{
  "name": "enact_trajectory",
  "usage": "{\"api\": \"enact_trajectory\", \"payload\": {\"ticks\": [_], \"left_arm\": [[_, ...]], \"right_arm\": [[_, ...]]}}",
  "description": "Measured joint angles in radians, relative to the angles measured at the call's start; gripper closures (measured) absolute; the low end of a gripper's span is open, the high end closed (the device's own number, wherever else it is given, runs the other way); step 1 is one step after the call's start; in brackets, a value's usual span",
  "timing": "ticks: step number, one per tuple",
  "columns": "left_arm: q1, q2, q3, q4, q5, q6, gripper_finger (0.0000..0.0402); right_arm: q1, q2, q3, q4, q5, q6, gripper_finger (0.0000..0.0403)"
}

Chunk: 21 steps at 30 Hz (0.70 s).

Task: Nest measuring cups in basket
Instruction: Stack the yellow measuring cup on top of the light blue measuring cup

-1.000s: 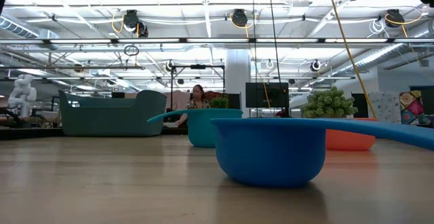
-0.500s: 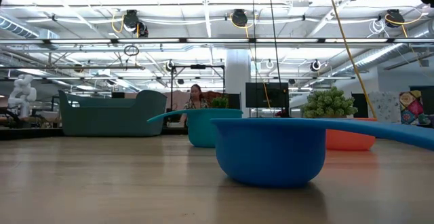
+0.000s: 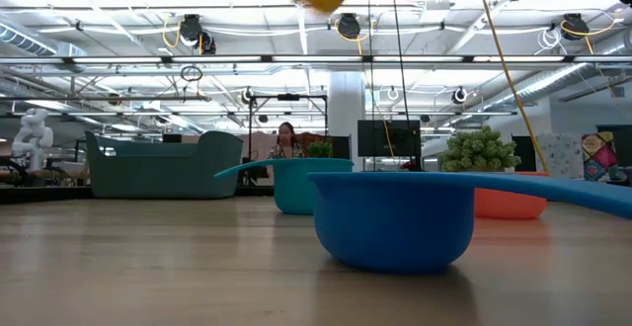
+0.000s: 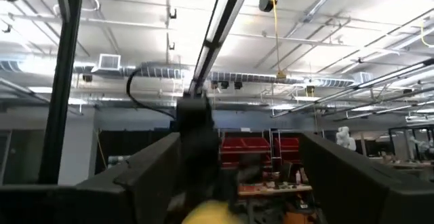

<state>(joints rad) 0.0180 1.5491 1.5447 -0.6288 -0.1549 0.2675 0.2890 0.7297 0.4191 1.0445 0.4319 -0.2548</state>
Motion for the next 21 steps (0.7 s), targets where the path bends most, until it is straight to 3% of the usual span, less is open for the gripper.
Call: {"api": "enact_trajectory", "payload": {"ticks": [5,11,14,21], "left_arm": [[-0.046,0.020,-0.001,-0.313,0.053,0.094,0.0374],[-0.096,0.044,0.062,-0.443,0.053,0.235,0.0374],[-0.117,0.113,0.143,-0.468,0.054,0.347,0.0374],[-0.114,0.387,0.390,-0.752,0.039,0.474,0.0374]], "right_arm": [[-0.004,-0.033,0.001,-0.117,0.018,0.055,0.0118],[-0.046,-0.016,0.001,-0.280,0.013,0.223,0.0122],[-0.070,0.007,0.001,-0.310,-0.015,0.275,0.0122],[-0.087,0.041,0.018,-0.331,-0.043,0.294,0.0122]]}}
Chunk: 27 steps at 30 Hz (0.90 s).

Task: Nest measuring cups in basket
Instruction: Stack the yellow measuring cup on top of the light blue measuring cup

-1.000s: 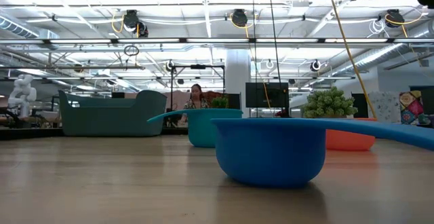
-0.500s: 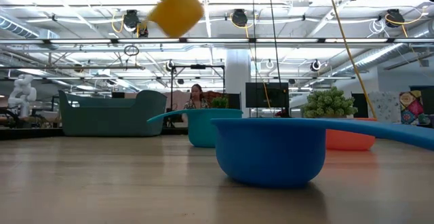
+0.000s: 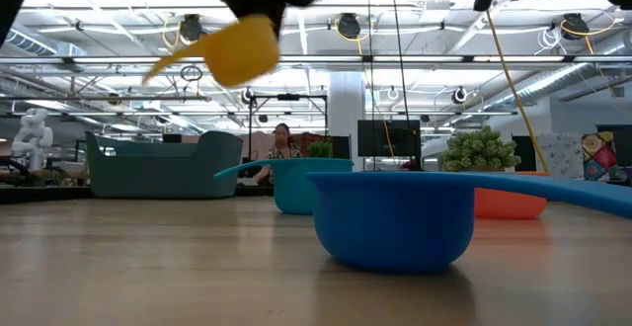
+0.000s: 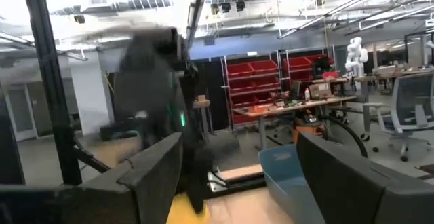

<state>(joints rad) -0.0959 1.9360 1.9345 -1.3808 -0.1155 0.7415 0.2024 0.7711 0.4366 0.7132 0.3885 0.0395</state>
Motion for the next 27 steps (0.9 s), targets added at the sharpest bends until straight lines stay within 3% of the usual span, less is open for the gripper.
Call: {"api": "enact_trajectory", "payload": {"ticks": [2,6,12,27], "left_arm": [[0.008,0.018,0.020,0.041,0.040,0.003,0.0374],[0.024,0.053,0.046,0.042,-0.109,0.062,0.0374],[0.060,0.118,0.045,0.074,-0.053,0.028,0.0374],[0.038,0.155,0.042,0.153,-0.032,-0.017,0.0374]], "right_arm": [[0.000,-0.001,0.004,-0.009,-0.001,-0.009,0.0122],[0.002,-0.016,0.008,-0.017,-0.027,-0.018,0.0122],[0.002,-0.033,0.008,-0.036,-0.054,-0.020,0.0122],[0.002,-0.033,0.008,-0.061,-0.080,-0.007,0.0122]]}}
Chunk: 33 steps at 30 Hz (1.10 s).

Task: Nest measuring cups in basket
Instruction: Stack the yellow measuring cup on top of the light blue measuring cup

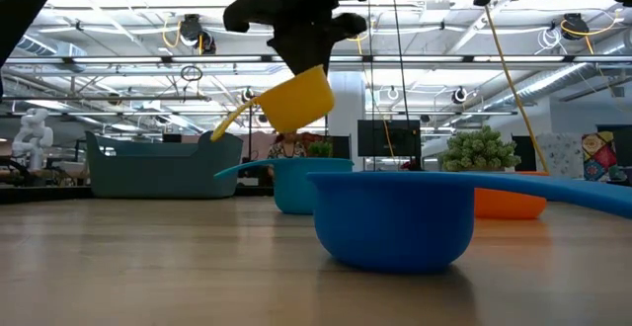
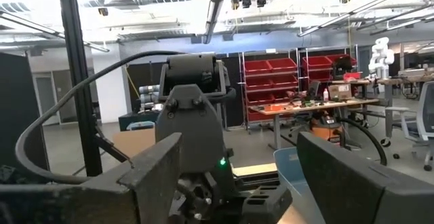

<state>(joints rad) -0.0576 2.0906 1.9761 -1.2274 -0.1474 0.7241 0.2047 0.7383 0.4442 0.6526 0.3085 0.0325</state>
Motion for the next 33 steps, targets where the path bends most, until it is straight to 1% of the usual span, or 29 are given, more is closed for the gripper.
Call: {"api": "enact_trajectory", "payload": {"ticks": [5,10,18,29,33], "left_arm": [[0.000,0.021,-0.001,0.007,0.000,-0.001,0.0374],[-0.001,0.018,0.000,0.032,-0.002,0.002,0.0372],[-0.001,0.018,0.000,0.028,-0.001,0.049,0.0368],[0.001,0.018,0.000,0.043,0.042,0.079,0.0368],[0.001,0.018,0.000,0.055,0.042,0.085,0.0358]], "right_arm": [[0.000,0.000,0.000,-0.001,-0.021,0.008,0.0122],[0.000,0.000,0.000,-0.001,-0.024,0.016,0.0122],[0.000,0.000,0.000,-0.001,-0.026,0.036,0.0122],[0.000,0.000,0.000,0.000,-0.027,0.036,0.0122],[0.000,0.000,0.000,0.000,-0.052,0.055,0.0122]]}}
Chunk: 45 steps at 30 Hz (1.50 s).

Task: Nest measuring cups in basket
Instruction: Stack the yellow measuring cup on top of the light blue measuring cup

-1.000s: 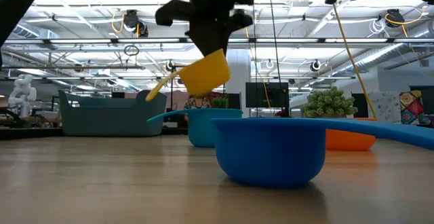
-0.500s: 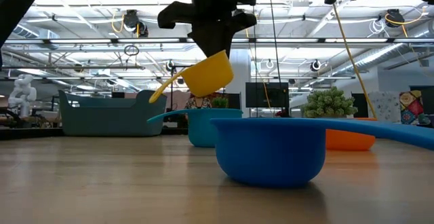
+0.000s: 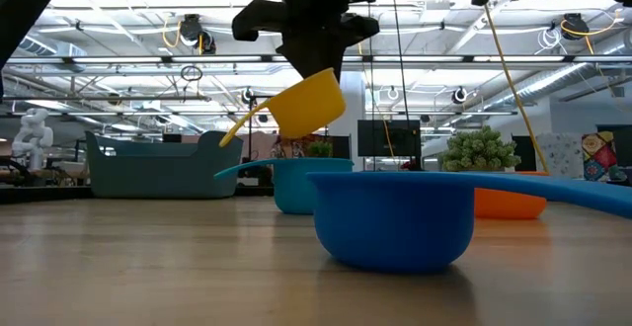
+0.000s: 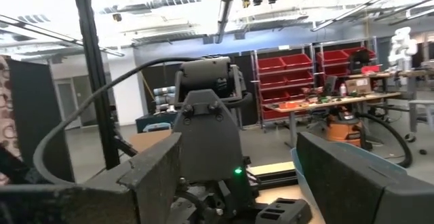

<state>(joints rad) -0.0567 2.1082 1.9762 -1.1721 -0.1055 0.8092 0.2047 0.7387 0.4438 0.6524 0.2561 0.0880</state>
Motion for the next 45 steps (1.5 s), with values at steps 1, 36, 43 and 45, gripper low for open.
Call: {"api": "enact_trajectory", "payload": {"ticks": [1,36,43,45], "left_arm": [[0.001,0.000,0.000,-0.001,0.000,0.001,0.0354],[0.011,-0.007,-0.121,0.069,-0.054,0.001,0.0339],[0.011,-0.007,-0.121,0.068,-0.071,-0.003,0.0339],[0.011,-0.007,-0.121,0.068,-0.072,-0.006,0.0339]], "right_arm": [[0.000,0.000,0.000,-0.002,0.000,0.006,0.0122],[0.001,0.000,0.000,-0.015,-0.001,0.021,0.0122],[0.001,0.000,0.000,-0.017,-0.024,0.025,0.0122],[0.001,0.000,0.000,-0.018,-0.026,0.031,0.0122]]}}
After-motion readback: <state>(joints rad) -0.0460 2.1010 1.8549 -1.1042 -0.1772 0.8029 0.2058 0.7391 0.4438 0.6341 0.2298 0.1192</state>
